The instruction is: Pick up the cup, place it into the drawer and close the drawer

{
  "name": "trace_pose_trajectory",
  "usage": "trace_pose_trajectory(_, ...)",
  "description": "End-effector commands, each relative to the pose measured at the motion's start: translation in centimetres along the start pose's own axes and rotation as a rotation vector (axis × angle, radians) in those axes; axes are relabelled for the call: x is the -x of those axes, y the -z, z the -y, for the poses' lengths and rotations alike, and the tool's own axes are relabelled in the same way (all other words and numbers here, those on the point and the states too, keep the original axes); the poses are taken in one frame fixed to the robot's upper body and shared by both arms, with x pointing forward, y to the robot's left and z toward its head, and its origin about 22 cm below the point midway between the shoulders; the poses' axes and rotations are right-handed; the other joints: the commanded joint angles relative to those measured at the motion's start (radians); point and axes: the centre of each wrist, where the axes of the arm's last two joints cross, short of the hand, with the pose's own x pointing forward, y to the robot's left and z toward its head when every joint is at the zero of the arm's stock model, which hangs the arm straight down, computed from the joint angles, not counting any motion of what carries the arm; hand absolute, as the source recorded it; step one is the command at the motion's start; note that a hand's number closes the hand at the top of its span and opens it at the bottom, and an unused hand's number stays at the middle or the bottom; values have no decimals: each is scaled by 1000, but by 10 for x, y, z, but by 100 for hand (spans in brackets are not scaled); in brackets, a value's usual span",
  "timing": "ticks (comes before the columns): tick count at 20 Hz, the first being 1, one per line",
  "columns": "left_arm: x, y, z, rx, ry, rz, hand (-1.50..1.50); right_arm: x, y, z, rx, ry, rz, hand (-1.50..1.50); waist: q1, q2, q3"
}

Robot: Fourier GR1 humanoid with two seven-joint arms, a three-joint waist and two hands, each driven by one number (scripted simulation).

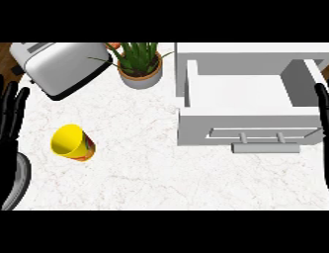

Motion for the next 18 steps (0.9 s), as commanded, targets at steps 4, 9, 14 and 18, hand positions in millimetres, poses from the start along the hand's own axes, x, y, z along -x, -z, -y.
trace_pose_trajectory(4,15,9,-36,35,-49,9,-150,17,-14,-7,-42,1,10,-150,3,25,0)
trace_pose_trajectory(9,20,-10,-46,-94,-259,-206,-150,17,0,-3,-201,11,-145,-150,22,25,-1)
trace_pose_trajectory(14,61,-8,-68,-110,-273,-246,-150,19,5,-4,-211,23,-157,-150,5,25,0)
trace_pose_trajectory(18,83,-14,-66,-114,-209,-305,-150,7,26,-7,-245,41,-159,-150,5,25,0)
